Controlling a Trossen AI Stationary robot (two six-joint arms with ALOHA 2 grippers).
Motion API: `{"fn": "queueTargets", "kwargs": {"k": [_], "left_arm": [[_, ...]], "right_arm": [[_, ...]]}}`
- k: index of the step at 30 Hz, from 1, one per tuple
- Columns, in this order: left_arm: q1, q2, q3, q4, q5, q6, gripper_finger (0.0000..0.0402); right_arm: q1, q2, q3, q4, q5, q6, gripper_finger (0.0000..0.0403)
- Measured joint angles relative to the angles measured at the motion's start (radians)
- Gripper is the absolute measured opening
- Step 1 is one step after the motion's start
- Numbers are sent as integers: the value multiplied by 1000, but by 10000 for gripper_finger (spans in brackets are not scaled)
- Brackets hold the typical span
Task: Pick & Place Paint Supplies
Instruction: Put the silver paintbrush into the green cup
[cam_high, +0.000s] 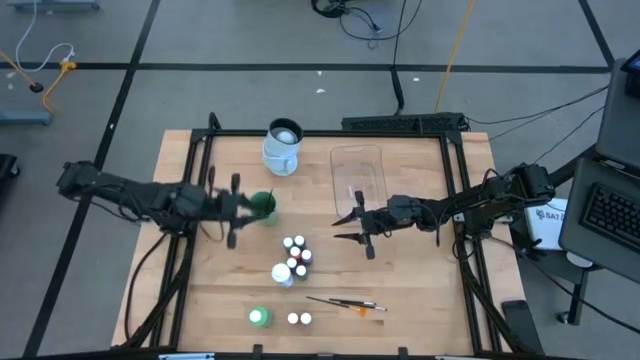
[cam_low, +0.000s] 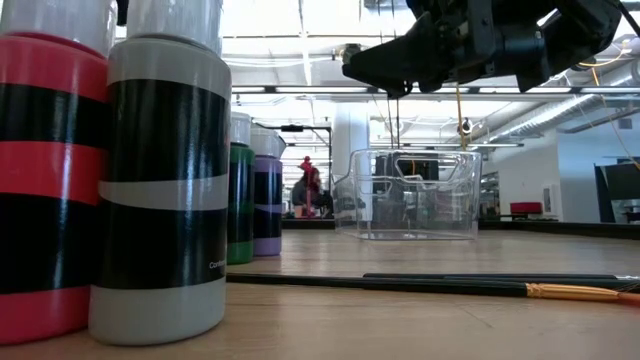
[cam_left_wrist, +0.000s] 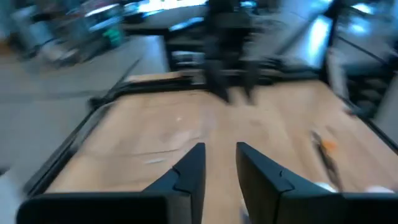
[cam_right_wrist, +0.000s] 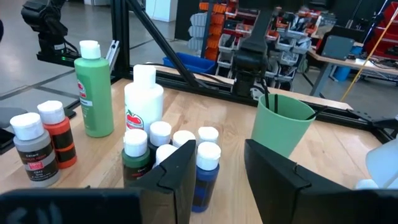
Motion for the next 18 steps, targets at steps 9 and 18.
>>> {"fn": "queueTargets", "kwargs": {"k": [9, 18], "left_arm": [[-153, -42, -65, 40, -137, 52, 8], [6, -230, -114, 4, -117, 41, 2]], "right_arm": [[0, 0, 0, -1, 0, 26, 128], [-1, 0, 0, 7, -25, -21, 128]]}}
